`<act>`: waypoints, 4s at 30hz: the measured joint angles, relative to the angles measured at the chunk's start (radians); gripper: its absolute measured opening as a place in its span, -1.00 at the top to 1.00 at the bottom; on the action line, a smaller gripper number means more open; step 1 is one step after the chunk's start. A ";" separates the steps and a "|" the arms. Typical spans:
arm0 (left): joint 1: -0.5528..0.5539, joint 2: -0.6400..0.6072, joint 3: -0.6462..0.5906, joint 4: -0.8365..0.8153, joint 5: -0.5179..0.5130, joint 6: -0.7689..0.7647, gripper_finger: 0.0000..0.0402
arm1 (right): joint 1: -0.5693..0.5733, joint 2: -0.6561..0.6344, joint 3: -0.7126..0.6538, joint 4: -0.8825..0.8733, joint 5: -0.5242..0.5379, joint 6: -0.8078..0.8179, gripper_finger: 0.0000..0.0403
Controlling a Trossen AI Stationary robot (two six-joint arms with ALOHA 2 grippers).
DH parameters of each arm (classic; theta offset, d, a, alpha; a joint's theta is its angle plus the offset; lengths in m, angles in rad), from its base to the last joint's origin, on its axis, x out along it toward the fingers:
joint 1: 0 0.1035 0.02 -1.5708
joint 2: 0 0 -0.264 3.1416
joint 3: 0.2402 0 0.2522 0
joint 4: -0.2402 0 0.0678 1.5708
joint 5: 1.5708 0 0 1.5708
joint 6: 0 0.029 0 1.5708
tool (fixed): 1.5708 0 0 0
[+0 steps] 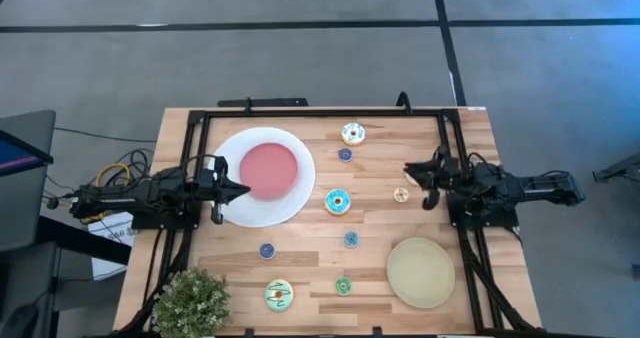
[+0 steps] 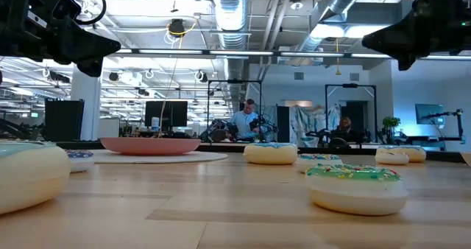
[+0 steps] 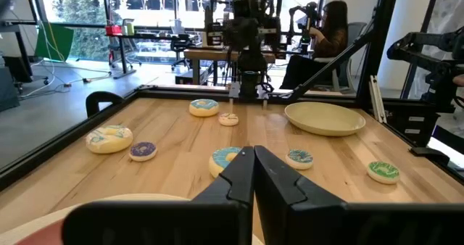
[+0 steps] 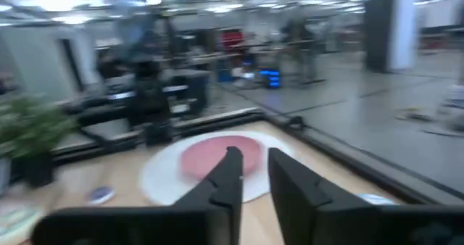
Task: Pick & Place donuts
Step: Put the large light blue donut onto the brown plate
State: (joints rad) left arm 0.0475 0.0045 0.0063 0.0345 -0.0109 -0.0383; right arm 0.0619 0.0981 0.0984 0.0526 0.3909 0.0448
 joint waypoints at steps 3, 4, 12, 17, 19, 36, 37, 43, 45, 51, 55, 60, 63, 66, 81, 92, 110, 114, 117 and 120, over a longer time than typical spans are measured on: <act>0.000 0.000 0.000 0.000 0.000 0.000 1.00 | 0.000 0.067 0.028 -0.014 0.122 0.019 0.42; 0.000 0.000 0.000 0.000 0.000 0.000 1.00 | -0.002 0.097 0.045 -0.020 0.175 0.043 0.34; 0.000 0.000 0.000 0.000 0.000 0.000 1.00 | -0.078 0.406 0.297 -0.303 0.314 0.262 -0.20; 0.000 0.000 0.000 0.000 0.000 0.000 1.00 | -0.173 0.607 0.553 -0.636 0.286 0.374 -0.23; 0.000 0.000 0.000 0.000 0.000 0.000 1.00 | -0.239 0.676 0.660 -0.808 0.250 0.388 -0.21; 0.000 0.000 0.000 0.000 0.000 0.000 1.00 | -0.800 0.919 0.761 -1.194 -0.186 0.263 -0.07; 0.000 0.000 0.000 0.000 0.000 0.000 1.00 | -0.812 0.922 0.743 -1.184 -0.224 0.263 -0.06; 0.000 0.000 0.000 0.000 0.000 0.000 1.00 | -0.851 0.930 0.612 -1.100 -0.287 0.269 -0.01; 0.000 0.000 0.000 0.000 0.000 0.000 1.00 | -0.849 0.940 0.576 -1.064 -0.287 0.276 0.00; 0.000 0.000 0.000 0.000 0.000 0.000 1.00 | -0.834 0.983 0.530 -1.007 -0.290 0.303 0.01; 0.000 0.000 0.000 0.000 0.000 0.000 1.00 | -0.815 1.029 0.530 -0.993 -0.290 0.343 0.01; 0.000 0.000 0.000 0.000 0.000 0.000 1.00 | -0.809 1.102 0.530 -0.979 -0.288 0.347 0.02; 0.000 0.000 0.000 0.000 0.000 0.000 1.00 | -0.810 1.144 0.530 -0.946 -0.288 0.343 0.05; 0.000 0.000 0.000 0.000 0.000 0.000 1.00 | -0.808 1.177 0.530 -0.915 -0.288 0.340 0.08; 0.000 0.000 0.000 0.000 0.000 0.000 1.00 | -0.802 1.240 0.531 -0.846 -0.310 0.294 0.06; 0.000 0.000 0.000 0.000 0.000 0.000 1.00 | -0.802 1.205 0.531 -0.886 -0.314 0.284 -0.23; 0.000 0.000 0.000 0.000 0.000 0.000 1.00 | -0.801 1.205 0.531 -0.881 -0.360 0.250 -0.24; 0.000 0.000 0.000 0.000 0.000 0.000 1.00 | -0.784 1.205 0.531 -0.882 -0.374 0.246 -0.24; 0.000 0.000 0.000 0.000 0.000 0.000 1.00 | -0.766 1.205 0.531 -0.884 -0.378 0.246 -0.23; 0.000 0.000 0.000 0.000 0.000 0.000 1.00 | -0.749 1.205 0.531 -0.890 -0.382 0.246 -0.19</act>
State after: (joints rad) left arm 0.0475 0.0048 0.0063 0.0342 -0.0109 -0.0383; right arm -0.6867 1.3029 0.6292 -0.8379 0.0090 0.2905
